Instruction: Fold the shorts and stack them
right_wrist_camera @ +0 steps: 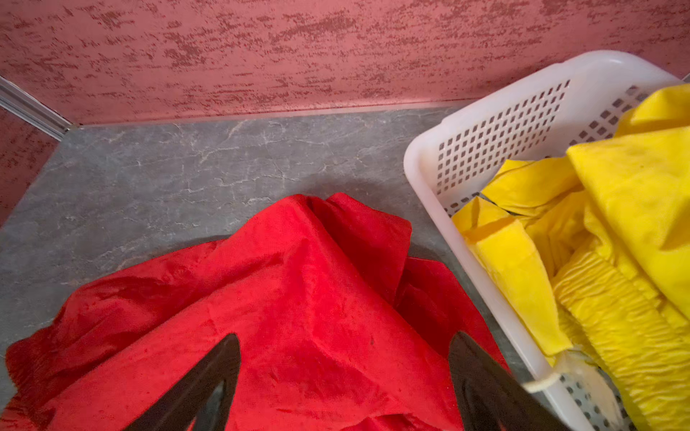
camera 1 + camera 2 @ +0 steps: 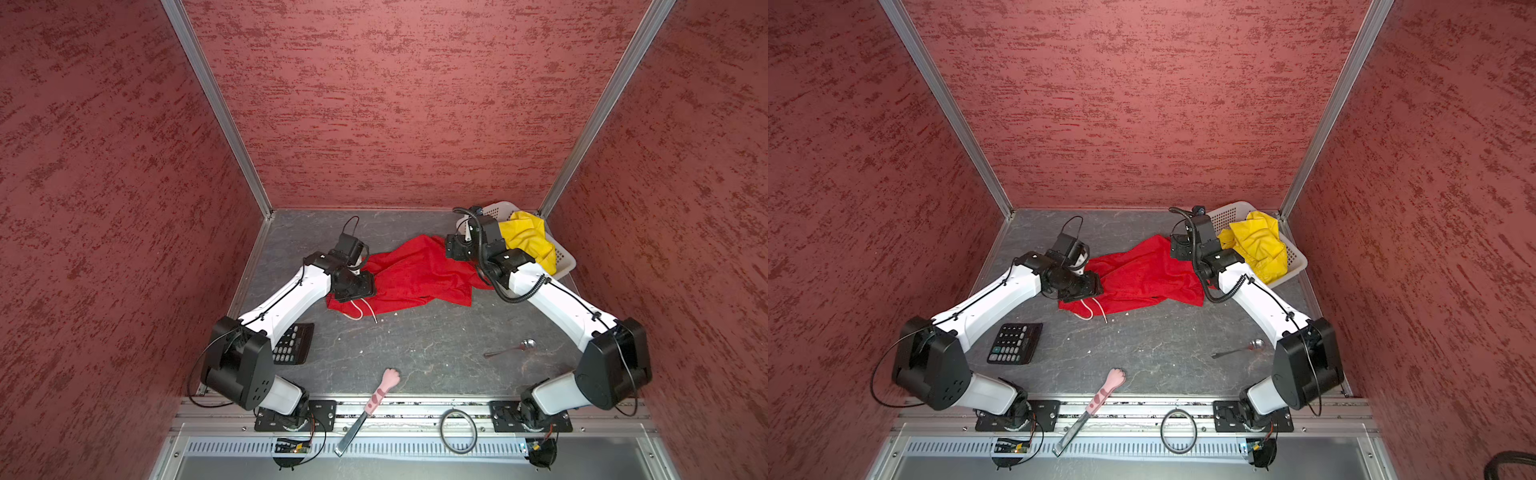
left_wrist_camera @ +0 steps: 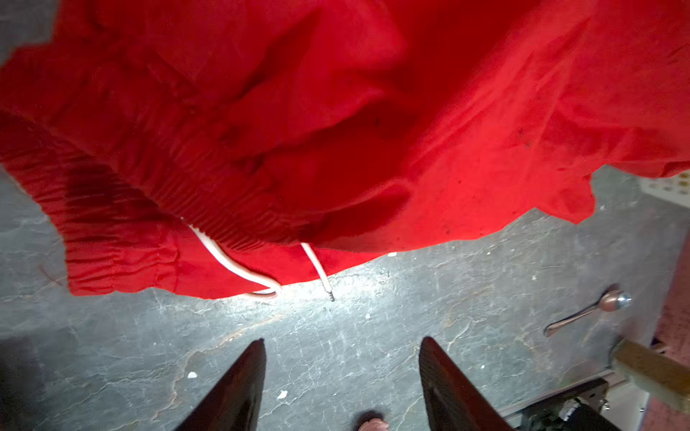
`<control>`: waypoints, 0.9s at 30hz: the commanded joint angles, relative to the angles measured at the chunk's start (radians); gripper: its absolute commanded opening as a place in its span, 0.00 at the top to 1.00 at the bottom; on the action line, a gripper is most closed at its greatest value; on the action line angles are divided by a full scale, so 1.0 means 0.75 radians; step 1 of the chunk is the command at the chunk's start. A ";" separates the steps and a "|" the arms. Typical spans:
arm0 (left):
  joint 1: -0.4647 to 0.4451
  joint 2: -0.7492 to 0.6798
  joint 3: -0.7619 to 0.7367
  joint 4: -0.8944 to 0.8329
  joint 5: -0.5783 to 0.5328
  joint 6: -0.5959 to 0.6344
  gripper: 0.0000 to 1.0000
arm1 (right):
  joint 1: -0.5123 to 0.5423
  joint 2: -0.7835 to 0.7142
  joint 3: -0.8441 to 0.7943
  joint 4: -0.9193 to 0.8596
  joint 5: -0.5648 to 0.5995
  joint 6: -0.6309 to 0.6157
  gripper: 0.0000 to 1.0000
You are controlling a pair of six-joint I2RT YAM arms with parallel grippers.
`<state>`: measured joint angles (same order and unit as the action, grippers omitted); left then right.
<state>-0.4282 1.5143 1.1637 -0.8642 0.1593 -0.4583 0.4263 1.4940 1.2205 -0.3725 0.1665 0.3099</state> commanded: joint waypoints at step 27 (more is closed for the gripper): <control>0.553 0.698 0.779 0.199 0.413 -0.140 1.00 | 0.043 0.067 -0.198 0.169 -0.110 -0.080 0.10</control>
<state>-0.0475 1.9533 1.7191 -0.7654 0.3992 -0.5091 0.4473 1.5303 1.0813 -0.2863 0.1062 0.2604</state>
